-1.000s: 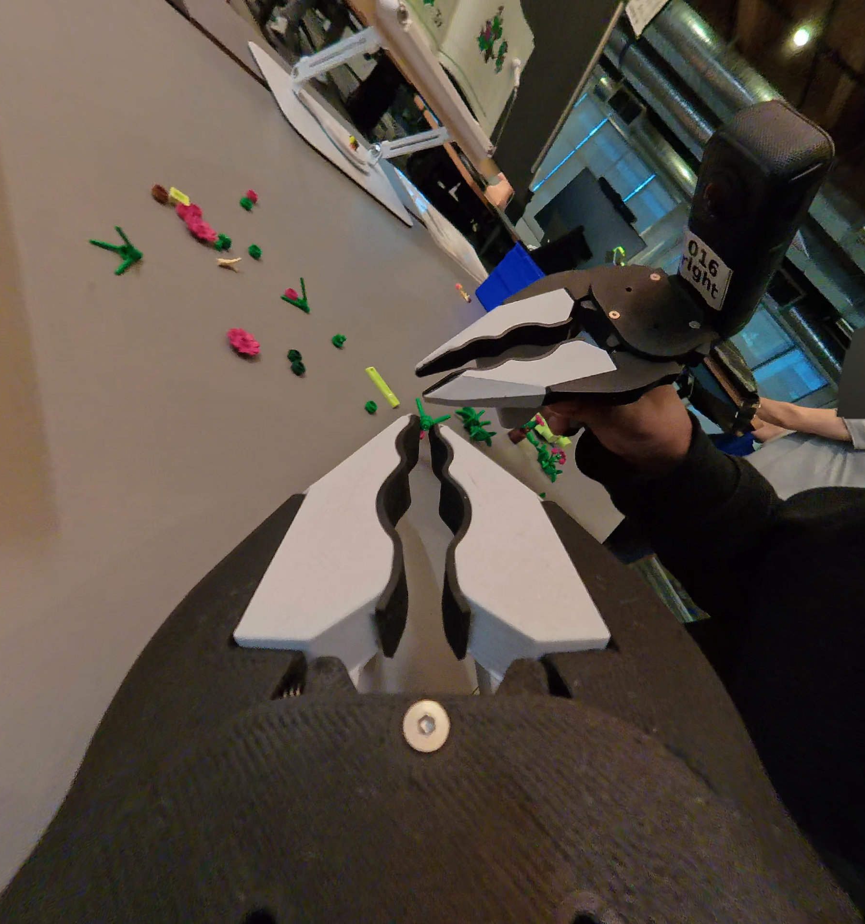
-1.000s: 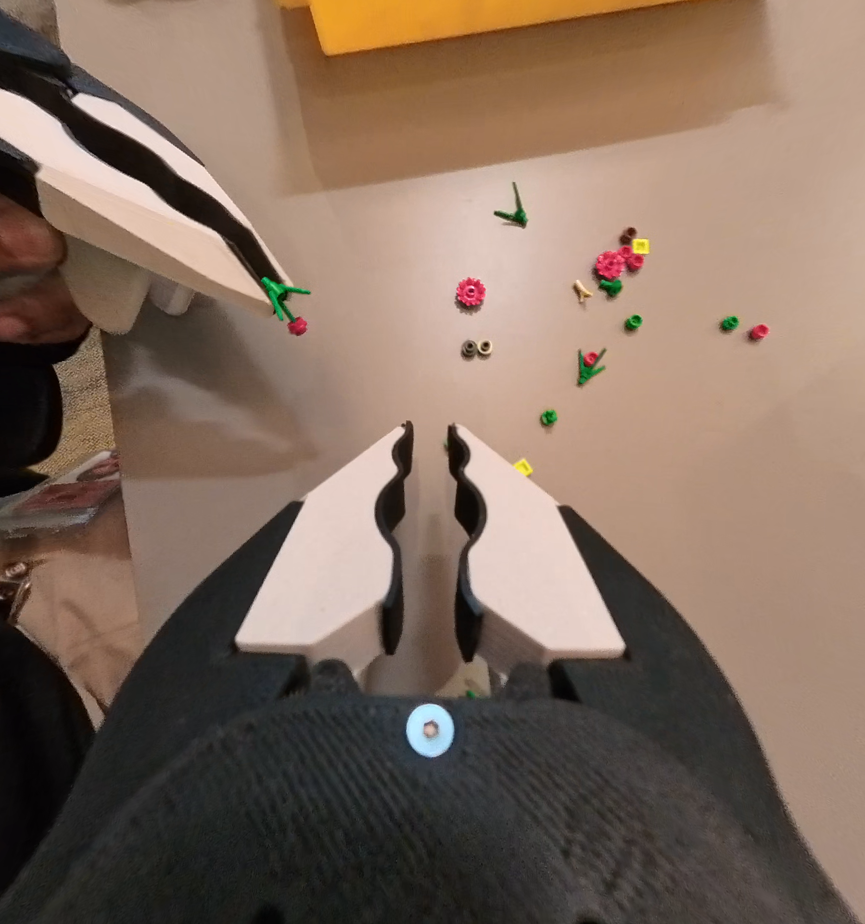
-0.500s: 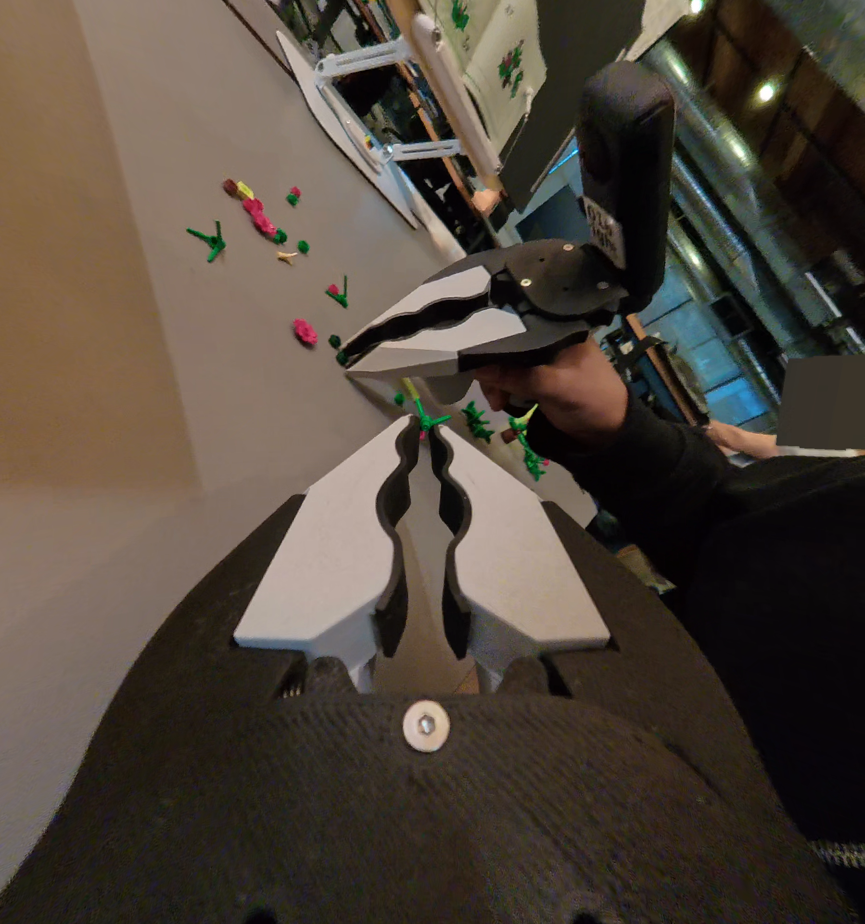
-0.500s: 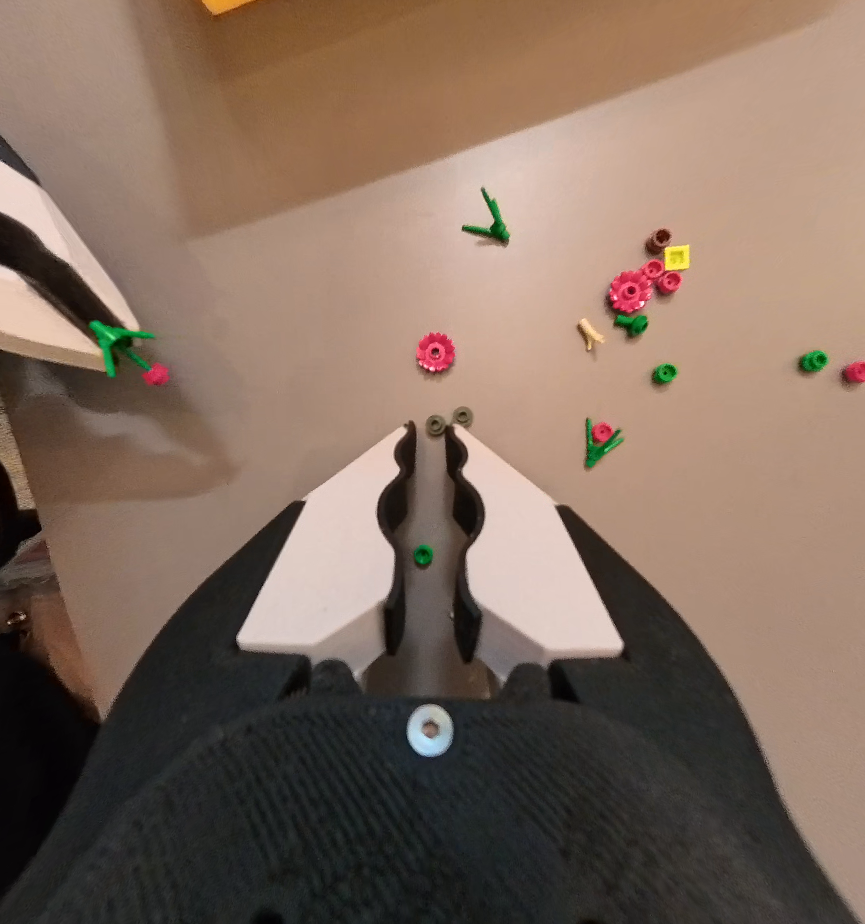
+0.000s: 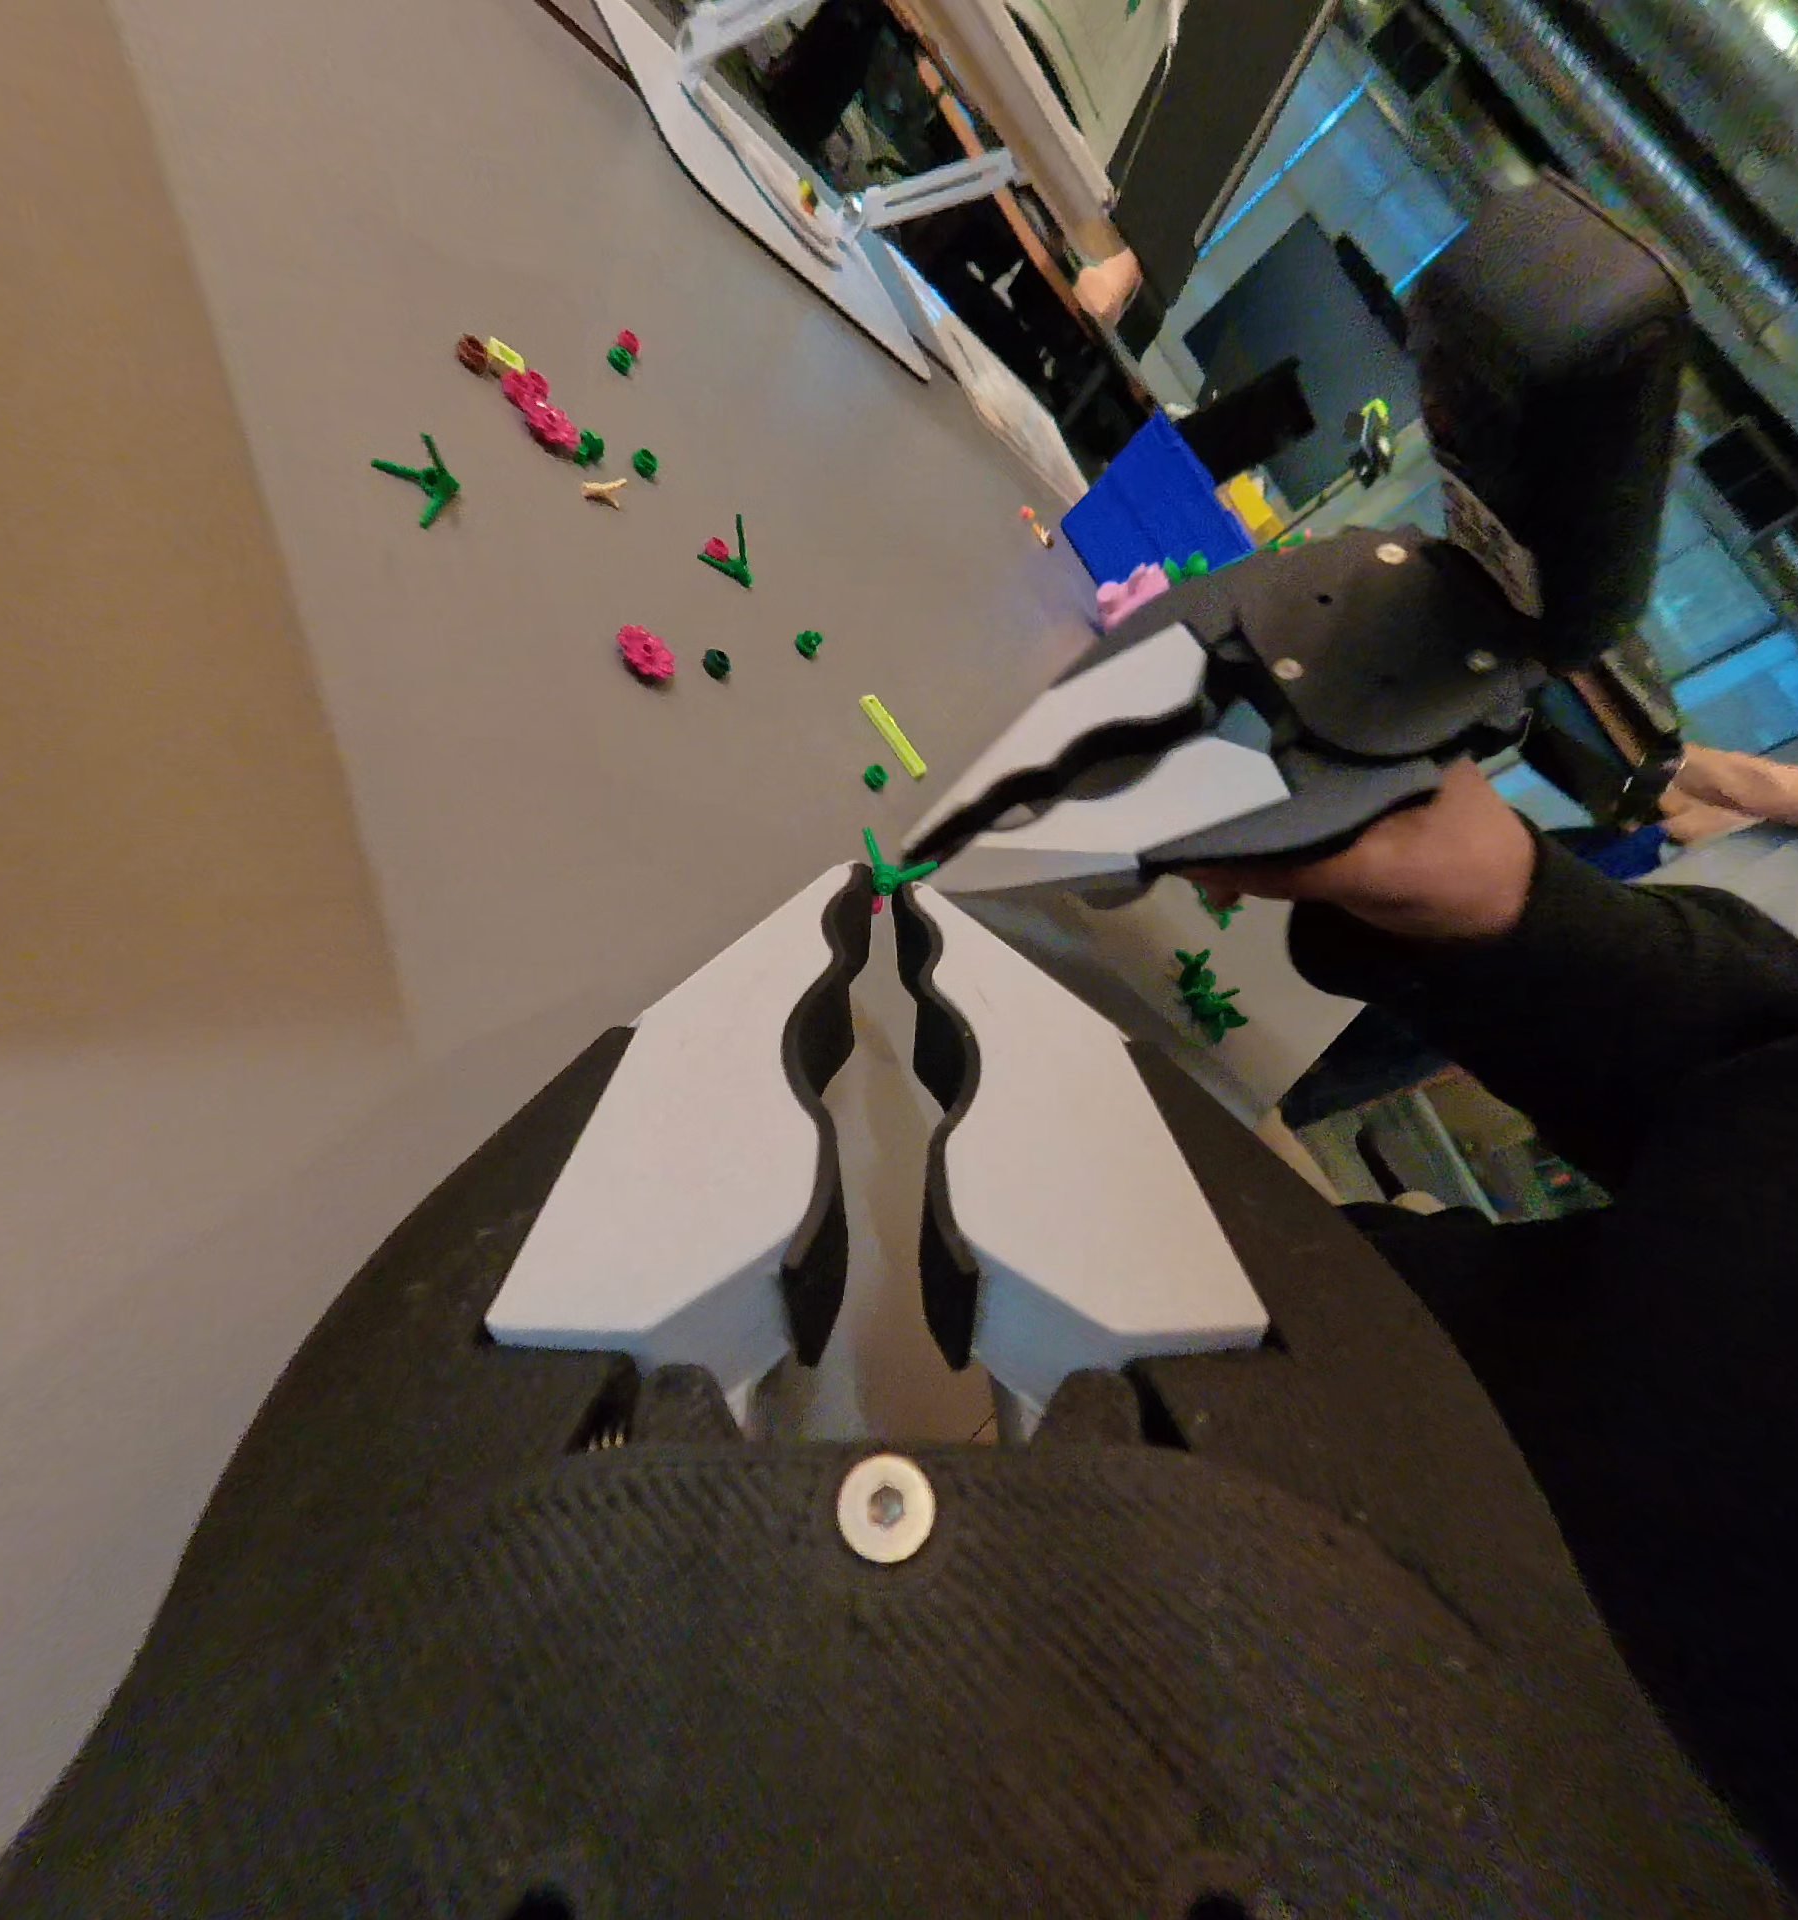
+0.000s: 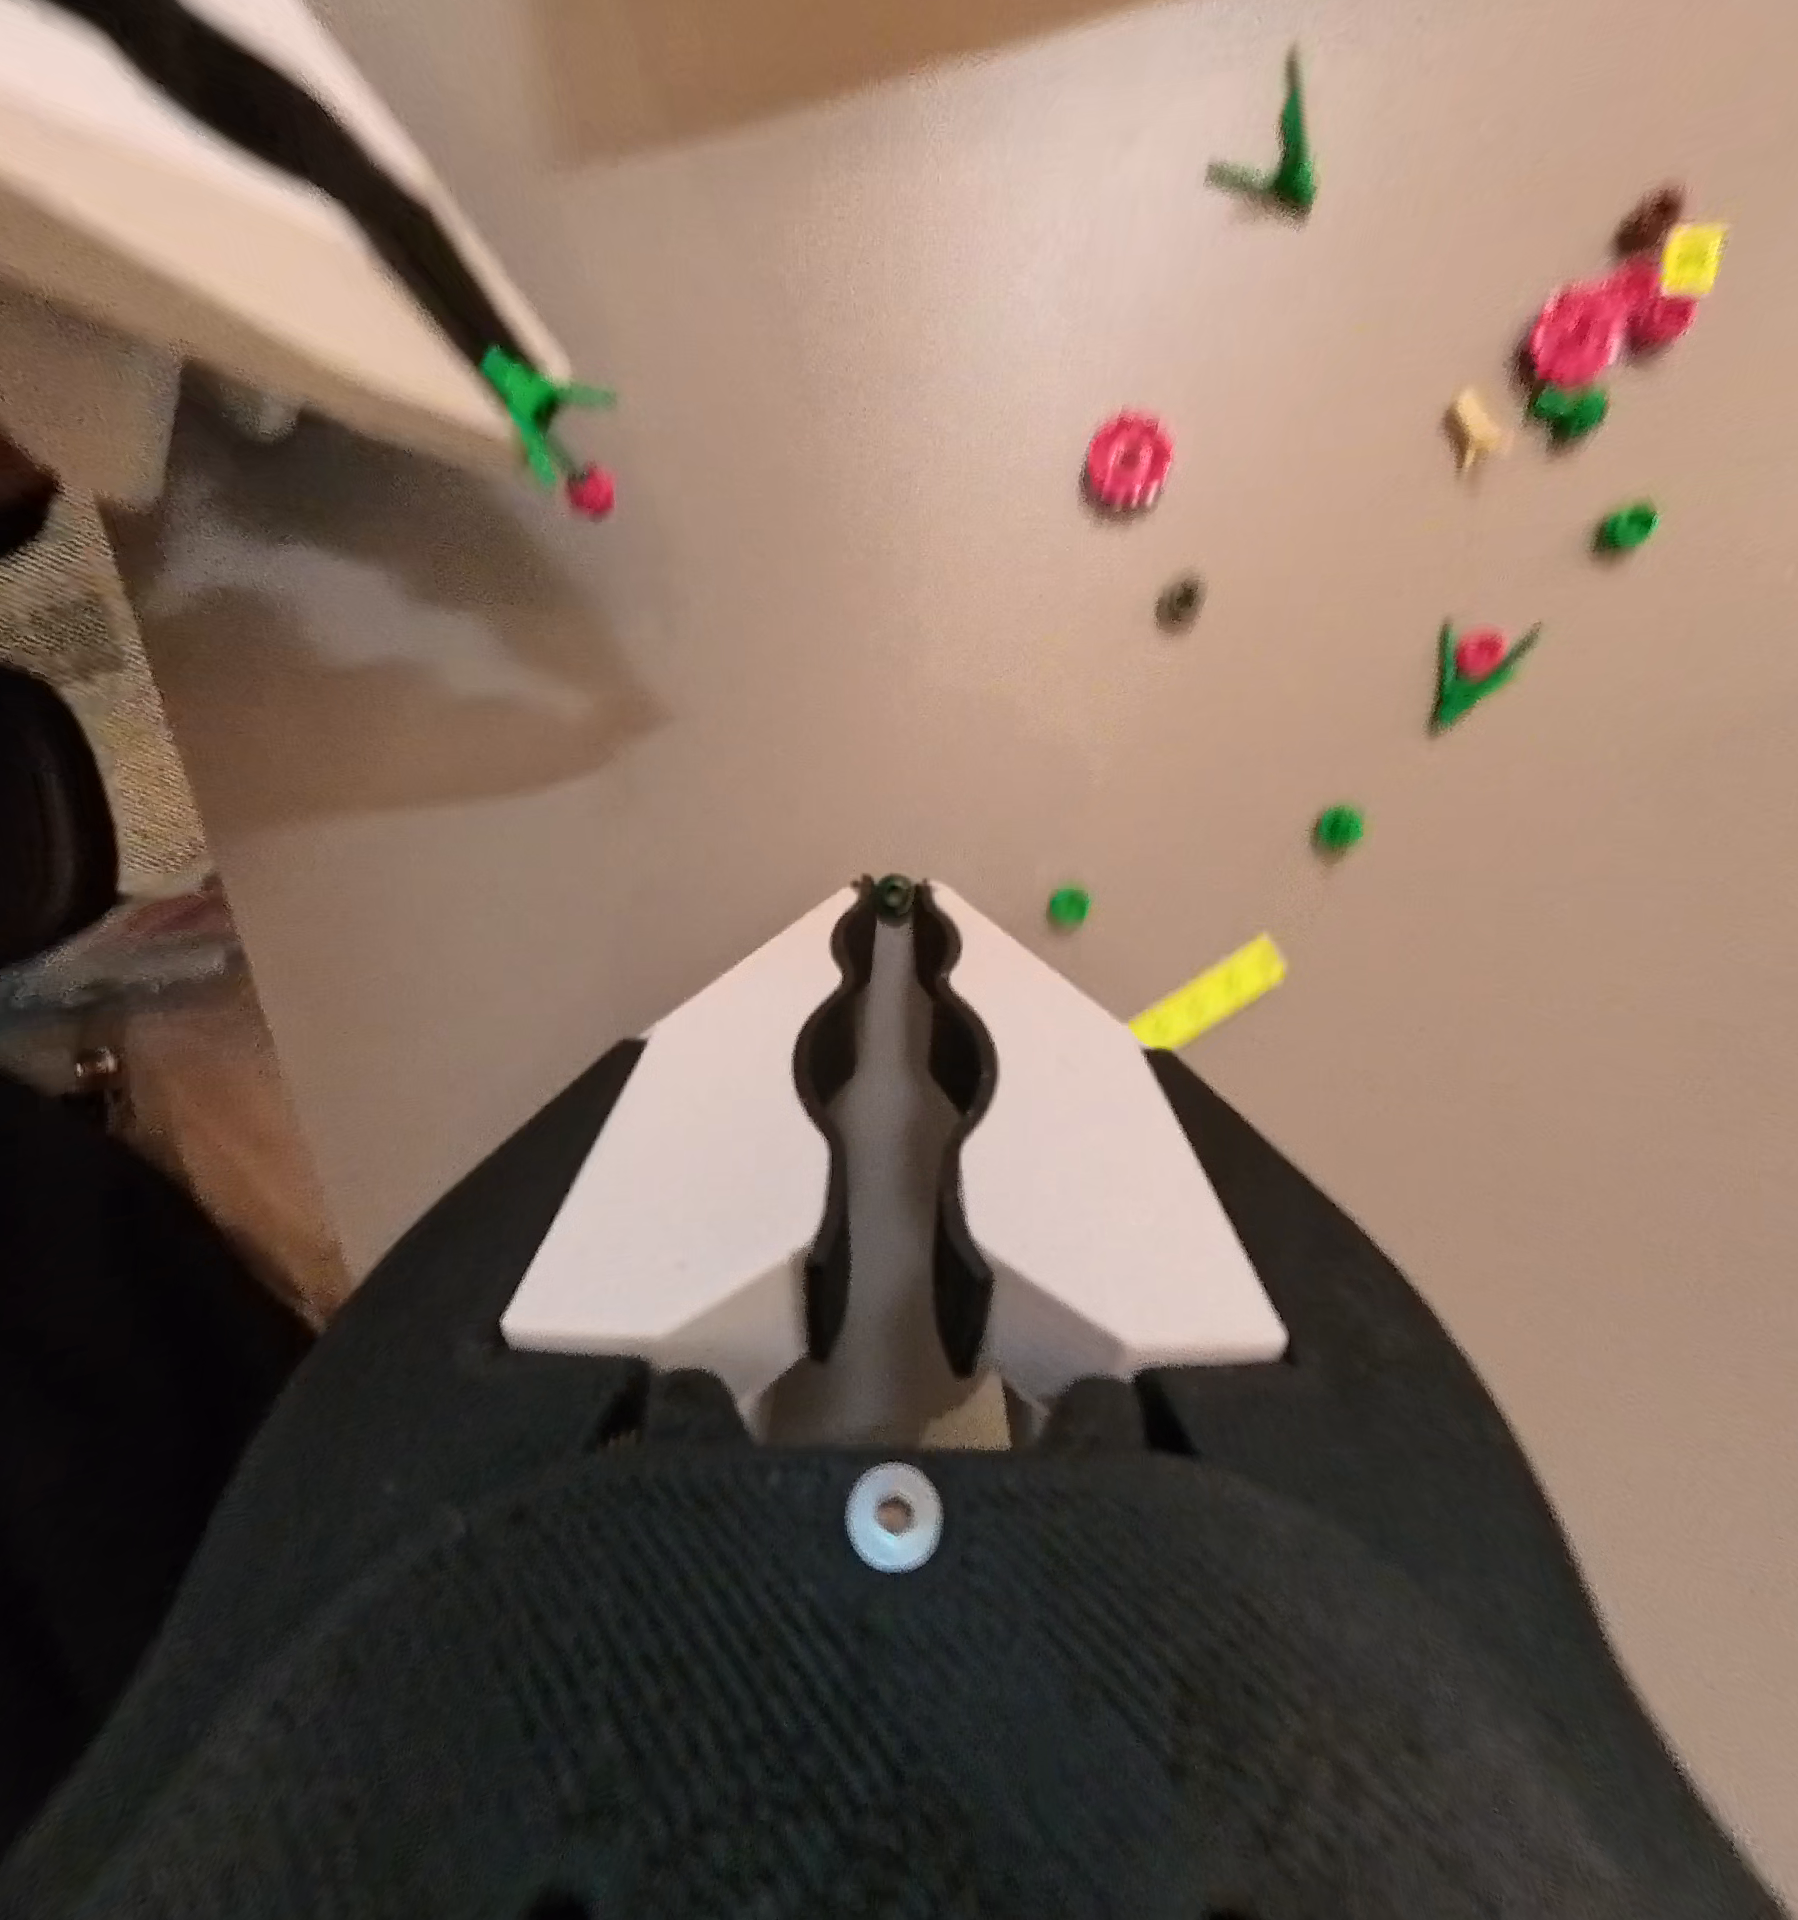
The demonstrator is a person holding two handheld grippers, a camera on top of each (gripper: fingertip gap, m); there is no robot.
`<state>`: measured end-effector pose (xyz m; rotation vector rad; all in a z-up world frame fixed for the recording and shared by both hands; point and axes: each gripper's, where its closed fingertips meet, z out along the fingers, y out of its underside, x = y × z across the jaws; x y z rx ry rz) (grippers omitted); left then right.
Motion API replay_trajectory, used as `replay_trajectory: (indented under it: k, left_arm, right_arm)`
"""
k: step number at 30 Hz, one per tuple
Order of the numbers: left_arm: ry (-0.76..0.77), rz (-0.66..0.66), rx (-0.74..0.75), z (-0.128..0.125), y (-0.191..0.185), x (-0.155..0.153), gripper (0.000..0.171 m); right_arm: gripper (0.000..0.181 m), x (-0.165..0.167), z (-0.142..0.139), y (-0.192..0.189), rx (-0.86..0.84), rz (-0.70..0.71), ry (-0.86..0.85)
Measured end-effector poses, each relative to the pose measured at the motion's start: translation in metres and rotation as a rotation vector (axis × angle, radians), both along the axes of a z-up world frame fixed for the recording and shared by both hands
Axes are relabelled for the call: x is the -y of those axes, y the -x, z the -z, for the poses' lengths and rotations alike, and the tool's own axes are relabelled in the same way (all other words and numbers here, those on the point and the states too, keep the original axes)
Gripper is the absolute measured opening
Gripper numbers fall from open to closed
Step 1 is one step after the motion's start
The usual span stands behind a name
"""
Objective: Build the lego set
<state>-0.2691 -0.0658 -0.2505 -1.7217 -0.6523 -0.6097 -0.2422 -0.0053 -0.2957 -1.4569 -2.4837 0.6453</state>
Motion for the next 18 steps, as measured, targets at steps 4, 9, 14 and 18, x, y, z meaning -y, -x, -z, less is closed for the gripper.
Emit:
replay_trajectory:
  k: [4,9,14,18]
  left_arm:
    - [0.053,0.100,-0.058,0.005,-0.027,-0.014,0.002]
    - [0.048,0.228,-0.106,-0.001,-0.066,-0.032,0.002]
    - [0.014,0.323,-0.047,-0.003,-0.099,-0.043,0.002]
    - [-0.129,0.349,0.130,-0.021,-0.118,-0.051,0.002]
  right_arm:
    - [0.005,-0.018,0.000,-0.058,0.026,0.069,-0.049]
    - [0.005,-0.028,0.000,-0.105,0.011,0.147,-0.013]
    - [0.030,-0.027,-0.008,-0.112,-0.074,0.155,0.042]
    - [0.036,-0.016,-0.043,-0.101,-0.289,0.099,0.136]
